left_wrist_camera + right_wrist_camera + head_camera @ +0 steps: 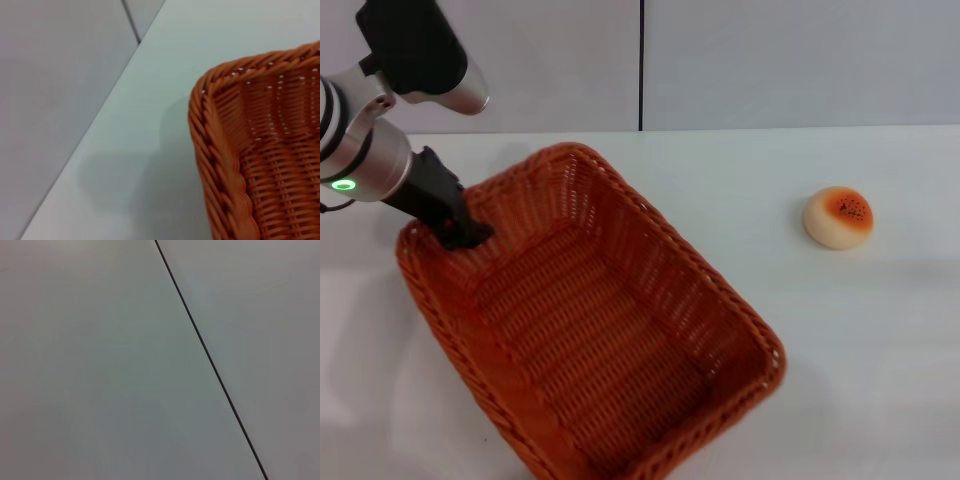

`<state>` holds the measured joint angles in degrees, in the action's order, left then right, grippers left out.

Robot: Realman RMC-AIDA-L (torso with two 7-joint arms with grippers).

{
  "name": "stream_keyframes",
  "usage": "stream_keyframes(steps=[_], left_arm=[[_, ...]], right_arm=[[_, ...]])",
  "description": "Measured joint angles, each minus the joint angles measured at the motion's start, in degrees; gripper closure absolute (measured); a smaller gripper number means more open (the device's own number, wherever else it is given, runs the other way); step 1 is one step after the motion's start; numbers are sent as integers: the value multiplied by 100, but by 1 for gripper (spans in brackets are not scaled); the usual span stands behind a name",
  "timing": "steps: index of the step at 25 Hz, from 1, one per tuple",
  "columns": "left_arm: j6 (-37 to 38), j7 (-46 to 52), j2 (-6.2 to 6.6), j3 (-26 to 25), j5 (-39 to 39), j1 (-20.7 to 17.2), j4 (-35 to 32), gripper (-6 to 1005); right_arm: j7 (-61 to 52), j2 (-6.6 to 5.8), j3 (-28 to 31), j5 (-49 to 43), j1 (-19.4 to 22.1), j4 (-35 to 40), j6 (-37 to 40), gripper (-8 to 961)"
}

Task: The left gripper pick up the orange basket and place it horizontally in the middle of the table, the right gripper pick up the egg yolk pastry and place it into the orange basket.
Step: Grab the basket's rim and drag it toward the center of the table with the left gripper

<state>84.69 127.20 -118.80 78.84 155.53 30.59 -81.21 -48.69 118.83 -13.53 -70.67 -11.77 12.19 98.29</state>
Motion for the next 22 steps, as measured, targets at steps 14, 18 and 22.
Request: stream_keyframes(steps=[14,18,22], left_arm=[[33,1491,-4,25,236,349,250,787],[42,2099,-2,-55,347,555,401,794],[69,2702,-3,-239,347,714,420,801]], right_arm=[[0,0,5,40,9,12,-29,345],[-1,-19,36,55,-61,206,-66,345],[-35,-33,232,65,-211,432,-192,345]])
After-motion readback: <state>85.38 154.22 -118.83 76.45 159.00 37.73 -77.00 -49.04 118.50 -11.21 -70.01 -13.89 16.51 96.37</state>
